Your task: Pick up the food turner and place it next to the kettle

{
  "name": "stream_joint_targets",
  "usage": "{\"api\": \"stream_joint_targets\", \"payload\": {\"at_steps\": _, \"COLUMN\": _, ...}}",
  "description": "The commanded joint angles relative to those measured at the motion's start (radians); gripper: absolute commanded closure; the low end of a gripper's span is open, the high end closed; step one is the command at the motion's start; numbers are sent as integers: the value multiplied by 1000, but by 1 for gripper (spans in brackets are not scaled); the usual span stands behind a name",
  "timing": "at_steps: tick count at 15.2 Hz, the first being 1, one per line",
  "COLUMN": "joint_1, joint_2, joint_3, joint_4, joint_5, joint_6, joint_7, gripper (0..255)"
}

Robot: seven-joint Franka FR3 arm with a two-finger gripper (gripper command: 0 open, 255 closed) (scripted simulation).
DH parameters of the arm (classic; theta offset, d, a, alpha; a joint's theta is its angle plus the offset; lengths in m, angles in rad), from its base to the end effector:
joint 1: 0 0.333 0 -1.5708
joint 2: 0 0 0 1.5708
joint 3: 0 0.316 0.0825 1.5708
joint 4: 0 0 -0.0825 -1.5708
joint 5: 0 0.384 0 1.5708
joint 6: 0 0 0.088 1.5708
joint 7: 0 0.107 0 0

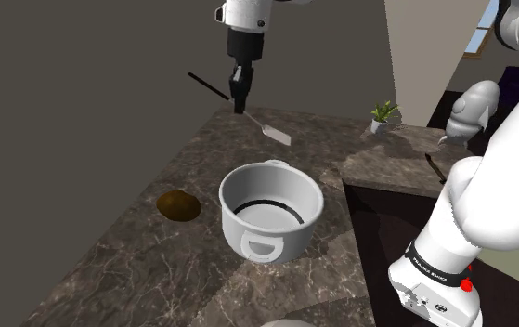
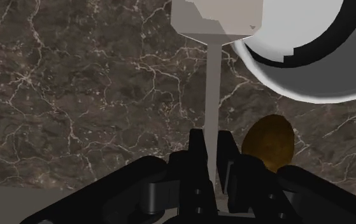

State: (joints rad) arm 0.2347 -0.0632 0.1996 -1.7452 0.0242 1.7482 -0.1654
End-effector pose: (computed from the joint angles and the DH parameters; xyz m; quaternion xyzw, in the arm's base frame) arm 0.4953 0.2355 0.5913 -0.9554 -0.2936 -0.0314 0.0100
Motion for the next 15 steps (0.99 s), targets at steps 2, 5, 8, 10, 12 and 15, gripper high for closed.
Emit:
{"api": "stream_joint_targets", "payload": {"at_steps": 2, "joint_1": 31, "joint_2": -4, "joint_3": 37, "joint_4": -8, "joint_5": -1, "joint_6": 5, "joint_7": 69, "gripper": 255}}
{"api": "stream_joint_targets", "payload": {"at_steps": 5, "joint_1": 64, "joint_2": 3, "joint_3": 76, "joint_4": 1, "joint_5": -6, "joint_6": 4, "joint_7": 143, "gripper": 255}}
{"api": "stream_joint_targets", "payload": {"at_steps": 8, "joint_1": 98, "joint_2": 20, "joint_3": 116, "joint_4": 21, "joint_5": -14, "joint_6": 1, "joint_7": 218, "gripper": 255}}
{"api": "stream_joint_targets", "payload": {"at_steps": 10, "joint_1": 122, "joint_2": 37, "joint_3": 142, "joint_4": 40, "joint_5": -22, "joint_6": -2, "joint_7": 269, "gripper": 255}}
{"api": "stream_joint_targets", "payload": {"at_steps": 12, "joint_1": 146, "joint_2": 59, "joint_3": 168, "joint_4": 65, "joint_5": -32, "joint_6": -7, "joint_7": 320, "gripper": 255}}
{"api": "stream_joint_targets", "payload": {"at_steps": 15, "joint_1": 185, "joint_2": 100, "joint_3": 206, "joint_4": 112, "joint_5": -54, "joint_6": -17, "joint_7": 399, "gripper": 255}}
